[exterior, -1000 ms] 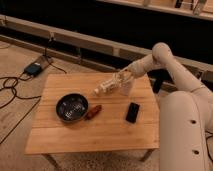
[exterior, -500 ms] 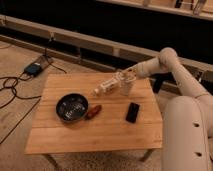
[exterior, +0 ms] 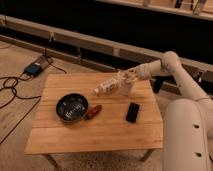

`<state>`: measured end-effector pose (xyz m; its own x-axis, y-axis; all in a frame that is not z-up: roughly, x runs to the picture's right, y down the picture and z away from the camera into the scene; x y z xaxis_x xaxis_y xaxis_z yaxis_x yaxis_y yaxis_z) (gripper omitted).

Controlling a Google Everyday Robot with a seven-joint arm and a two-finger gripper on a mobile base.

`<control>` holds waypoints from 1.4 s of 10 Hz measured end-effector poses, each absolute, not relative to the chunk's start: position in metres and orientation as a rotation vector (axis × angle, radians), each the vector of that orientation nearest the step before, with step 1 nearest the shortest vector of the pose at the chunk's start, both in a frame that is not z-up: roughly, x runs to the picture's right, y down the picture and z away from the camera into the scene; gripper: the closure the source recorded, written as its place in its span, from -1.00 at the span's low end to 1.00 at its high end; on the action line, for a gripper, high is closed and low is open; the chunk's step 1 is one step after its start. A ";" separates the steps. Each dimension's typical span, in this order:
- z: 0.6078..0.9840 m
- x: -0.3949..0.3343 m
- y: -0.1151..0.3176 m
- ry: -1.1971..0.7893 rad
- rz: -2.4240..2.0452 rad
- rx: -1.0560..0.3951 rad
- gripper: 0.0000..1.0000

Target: Place the white sponge in the ceramic cup

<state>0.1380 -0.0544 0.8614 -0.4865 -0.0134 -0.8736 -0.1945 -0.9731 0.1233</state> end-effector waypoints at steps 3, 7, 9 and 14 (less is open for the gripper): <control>0.869 0.145 -0.053 0.301 2.632 -1.534 1.00; 0.879 0.153 -0.052 0.282 2.668 -1.544 1.00; 0.882 0.155 -0.050 0.280 2.682 -1.547 1.00; 0.890 0.158 -0.046 0.287 2.712 -1.559 0.21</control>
<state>0.1582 -0.0458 0.8902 -0.5075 -0.0903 -0.8569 -0.0913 -0.9833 0.1577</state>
